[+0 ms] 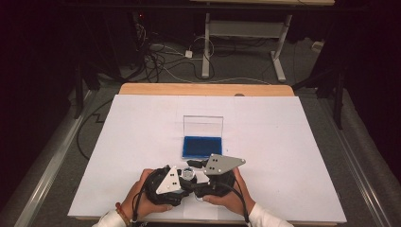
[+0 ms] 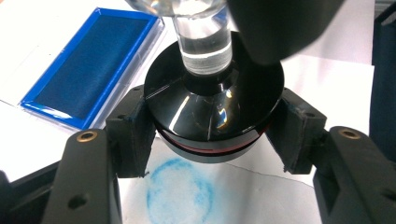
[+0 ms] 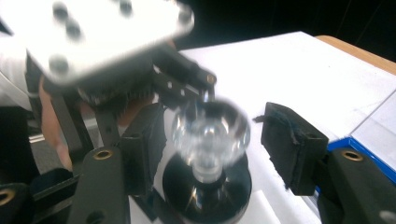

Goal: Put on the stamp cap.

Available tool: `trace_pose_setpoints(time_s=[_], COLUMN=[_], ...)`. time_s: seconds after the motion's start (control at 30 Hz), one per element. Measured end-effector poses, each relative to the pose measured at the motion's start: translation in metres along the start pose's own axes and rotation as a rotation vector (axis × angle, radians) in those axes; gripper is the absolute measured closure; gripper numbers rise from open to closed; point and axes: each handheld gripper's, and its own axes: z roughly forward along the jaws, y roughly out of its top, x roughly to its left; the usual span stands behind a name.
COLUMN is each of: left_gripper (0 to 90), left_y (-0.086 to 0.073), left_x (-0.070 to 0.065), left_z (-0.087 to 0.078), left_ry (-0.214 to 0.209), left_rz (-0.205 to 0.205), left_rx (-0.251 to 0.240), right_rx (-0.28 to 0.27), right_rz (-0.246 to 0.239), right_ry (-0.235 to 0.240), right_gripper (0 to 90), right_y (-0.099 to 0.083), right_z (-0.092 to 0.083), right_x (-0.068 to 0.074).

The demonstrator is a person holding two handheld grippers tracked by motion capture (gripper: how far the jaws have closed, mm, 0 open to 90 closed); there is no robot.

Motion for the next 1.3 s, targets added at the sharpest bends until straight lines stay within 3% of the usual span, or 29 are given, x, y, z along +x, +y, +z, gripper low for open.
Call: trace_pose_setpoints(time_s=[0.13,0.43,0.63,0.7,0.73,0.83,1.13,1.3], left_gripper=[36.3,36.3,36.4,36.3,36.4,36.3,36.4,36.3], left_y=[0.0004,0.0003,-0.0007,-0.0012,-0.0012,-0.0006,-0.0069,-0.0045], left_x=[-0.0013,-0.0013,-0.0025,-0.0024,-0.0022,-0.0008,0.0072,0.0036], left_z=[0.0012,0.0003,0.0018,0.0022,0.0019,-0.0004,-0.005,-0.0043], left_ry=[-0.007,0.027,0.025,0.021,0.022,0.023,-0.022,0.007], left_rz=[0.015,0.023,0.037,0.034,0.031,0.029,-0.063,-0.023], left_rx=[0.014,0.016,0.029,0.032,0.028,0.021,-0.048,-0.013], right_rx=[0.002,0.07,0.087,0.082,0.082,0.068,0.047,0.071], right_rz=[-0.002,0.006,-0.007,0.011,0.015,-0.003,0.029,0.019], right_ry=[0.034,0.042,0.06,0.047,0.053,0.061,0.077,0.07], right_gripper=[55.5,56.1,56.1,49.3,56.4,56.8,57.1,57.2], right_y=[0.0006,-0.0001,0.0004,-0.0009,-0.0008,0.0004,0.0019,0.0003], right_z=[-0.0001,0.0032,0.0054,0.0063,0.006,0.004,-0.0035,-0.0002], right_x=[0.0002,-0.002,0.001,-0.0008,-0.0014,0.0007,-0.0045,-0.0019])
